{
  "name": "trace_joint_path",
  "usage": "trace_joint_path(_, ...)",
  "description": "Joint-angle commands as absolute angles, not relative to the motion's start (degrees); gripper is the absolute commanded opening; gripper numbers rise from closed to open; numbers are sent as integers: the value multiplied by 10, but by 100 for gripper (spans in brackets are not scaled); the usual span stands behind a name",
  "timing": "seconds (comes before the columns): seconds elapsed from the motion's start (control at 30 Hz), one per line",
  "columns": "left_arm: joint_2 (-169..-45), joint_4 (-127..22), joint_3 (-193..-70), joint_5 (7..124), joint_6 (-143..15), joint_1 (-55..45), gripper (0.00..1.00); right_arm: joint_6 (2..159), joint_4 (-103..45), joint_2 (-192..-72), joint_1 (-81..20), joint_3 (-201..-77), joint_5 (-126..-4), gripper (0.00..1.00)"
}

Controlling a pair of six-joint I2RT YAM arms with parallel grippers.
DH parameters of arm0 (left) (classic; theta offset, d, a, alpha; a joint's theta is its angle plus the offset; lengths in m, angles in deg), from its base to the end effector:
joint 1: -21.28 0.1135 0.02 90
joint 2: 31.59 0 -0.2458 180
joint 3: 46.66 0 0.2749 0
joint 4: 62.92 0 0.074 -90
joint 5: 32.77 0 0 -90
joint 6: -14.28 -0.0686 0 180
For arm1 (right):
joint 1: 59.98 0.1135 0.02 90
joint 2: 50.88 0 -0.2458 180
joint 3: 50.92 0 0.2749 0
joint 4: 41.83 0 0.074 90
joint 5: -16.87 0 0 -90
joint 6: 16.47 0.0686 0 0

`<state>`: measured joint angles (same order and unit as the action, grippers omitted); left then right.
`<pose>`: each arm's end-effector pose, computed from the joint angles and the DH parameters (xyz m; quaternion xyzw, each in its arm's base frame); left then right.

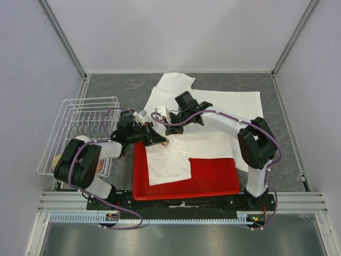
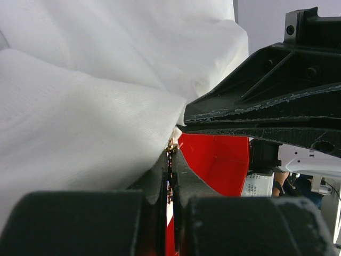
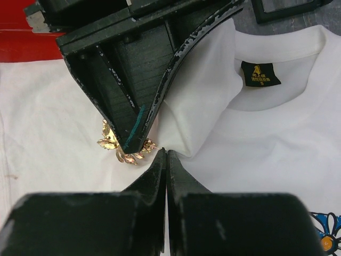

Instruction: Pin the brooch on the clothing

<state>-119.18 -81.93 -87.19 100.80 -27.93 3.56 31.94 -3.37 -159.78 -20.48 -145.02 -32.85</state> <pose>0.2772 -0.1382 0.0997 -0.0221 0.8185 -0.5262 0.2298 0.3121 0.3147 0.1746 -0.6617 0.6065 0.3213 0.3018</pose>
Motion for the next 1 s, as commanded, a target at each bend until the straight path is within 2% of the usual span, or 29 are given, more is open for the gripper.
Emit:
trace_joint_path(0.0, -1193, -914, -909, 984, -291, 35, 2, 305, 26, -1578, -168, -1440, -252, 0)
trace_joint_path(0.97, -1206, -917, -917, 981, -298, 34, 2, 255, 66, -1576, -147, -1440, -246, 0)
